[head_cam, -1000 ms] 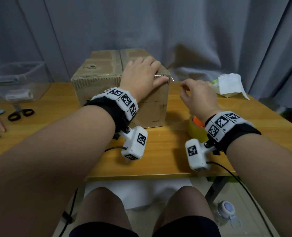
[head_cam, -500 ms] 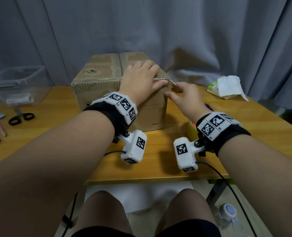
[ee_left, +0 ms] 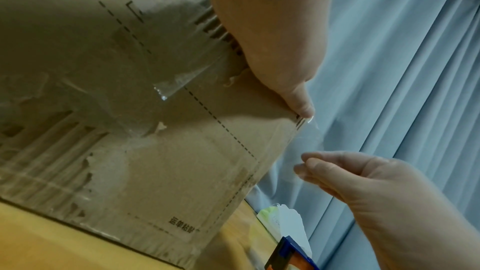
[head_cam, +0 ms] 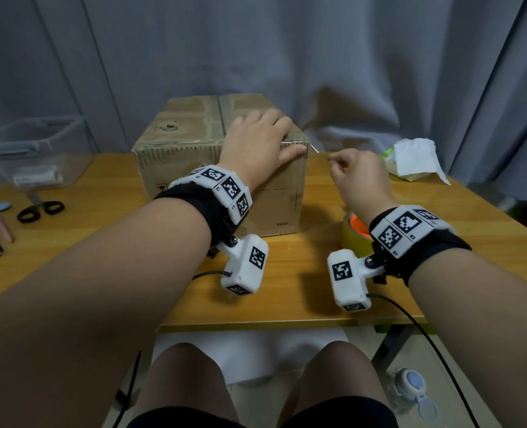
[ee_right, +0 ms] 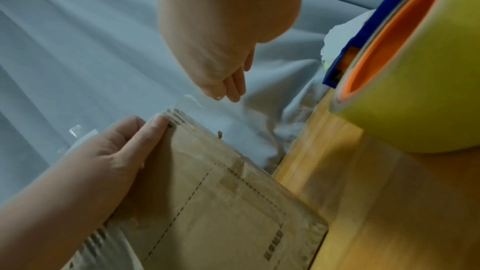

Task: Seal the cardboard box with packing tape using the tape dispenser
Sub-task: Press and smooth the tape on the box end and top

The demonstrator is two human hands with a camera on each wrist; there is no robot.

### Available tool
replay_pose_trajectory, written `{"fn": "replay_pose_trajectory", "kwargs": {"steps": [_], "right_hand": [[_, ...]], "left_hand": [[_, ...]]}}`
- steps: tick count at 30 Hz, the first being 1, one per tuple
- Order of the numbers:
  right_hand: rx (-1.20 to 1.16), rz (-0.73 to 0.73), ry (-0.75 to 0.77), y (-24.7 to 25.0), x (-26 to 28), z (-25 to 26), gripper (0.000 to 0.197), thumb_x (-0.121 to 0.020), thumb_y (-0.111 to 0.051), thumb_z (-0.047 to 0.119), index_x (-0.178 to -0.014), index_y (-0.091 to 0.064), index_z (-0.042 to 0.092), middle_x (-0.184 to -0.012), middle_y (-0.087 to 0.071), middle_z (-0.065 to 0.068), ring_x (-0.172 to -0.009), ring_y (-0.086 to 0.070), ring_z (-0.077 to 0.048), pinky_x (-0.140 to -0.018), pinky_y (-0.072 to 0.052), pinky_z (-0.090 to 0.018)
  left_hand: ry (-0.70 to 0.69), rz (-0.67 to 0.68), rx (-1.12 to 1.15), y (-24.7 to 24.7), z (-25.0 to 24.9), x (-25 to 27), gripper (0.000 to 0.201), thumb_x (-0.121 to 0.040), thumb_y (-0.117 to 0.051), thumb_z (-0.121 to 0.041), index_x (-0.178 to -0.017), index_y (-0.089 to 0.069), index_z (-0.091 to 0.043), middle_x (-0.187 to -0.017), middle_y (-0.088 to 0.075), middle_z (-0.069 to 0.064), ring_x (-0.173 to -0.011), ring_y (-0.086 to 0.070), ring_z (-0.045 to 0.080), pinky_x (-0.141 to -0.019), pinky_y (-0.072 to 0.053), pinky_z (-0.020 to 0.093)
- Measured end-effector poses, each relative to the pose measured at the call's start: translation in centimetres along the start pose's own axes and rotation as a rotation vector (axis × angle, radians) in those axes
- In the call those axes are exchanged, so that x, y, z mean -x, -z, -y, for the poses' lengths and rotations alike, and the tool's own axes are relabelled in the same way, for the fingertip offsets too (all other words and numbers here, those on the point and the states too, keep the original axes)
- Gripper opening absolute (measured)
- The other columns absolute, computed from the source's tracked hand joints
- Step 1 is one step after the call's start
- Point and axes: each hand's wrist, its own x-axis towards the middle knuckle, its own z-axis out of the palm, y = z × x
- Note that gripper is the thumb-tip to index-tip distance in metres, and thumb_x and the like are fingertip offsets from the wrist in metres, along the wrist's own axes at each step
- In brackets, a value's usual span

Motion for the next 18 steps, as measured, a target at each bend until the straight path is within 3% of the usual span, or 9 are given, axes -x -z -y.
{"fn": "replay_pose_trajectory", "kwargs": {"steps": [5,14,18], "right_hand": [[-0.163,0.053,0.055,-0.5,0.7,0.1,0.024,-0.091,-0.057,0.014,-0.111,-0.069,0.007,-0.109,-0.070,-0.010,-0.101,-0.064,-0.020,-0.091,-0.049,-0.029],[-0.490,0.058,-0.022,-2.6,2.6,1.5,0.024,-0.090,-0.058,0.008,-0.110,-0.068,0.002,-0.105,-0.071,-0.013,-0.100,-0.066,-0.022,-0.092,-0.052,-0.040],[-0.561,0.162,-0.048,-1.5,2.1,1.6,0.024,-0.089,-0.056,0.005,-0.111,-0.067,0.009,-0.101,-0.071,-0.012,-0.093,-0.066,-0.017,-0.090,-0.052,-0.032]], "left_hand": [[0.005,-0.010,0.003,0.0,-0.1,0.0,0.049,-0.088,-0.041,-0.061,-0.105,-0.056,-0.017,-0.113,-0.057,0.004,-0.110,-0.050,0.028,-0.084,-0.036,0.040],[0.003,-0.009,-0.013,-0.1,-0.1,0.1,0.049,-0.088,-0.040,-0.061,-0.104,-0.056,-0.017,-0.112,-0.057,0.004,-0.110,-0.050,0.028,-0.084,-0.036,0.041],[0.019,-0.014,-0.006,0.0,-0.1,0.1,0.047,-0.088,-0.041,-0.060,-0.103,-0.056,-0.018,-0.112,-0.057,0.004,-0.110,-0.050,0.028,-0.085,-0.036,0.040]]}}
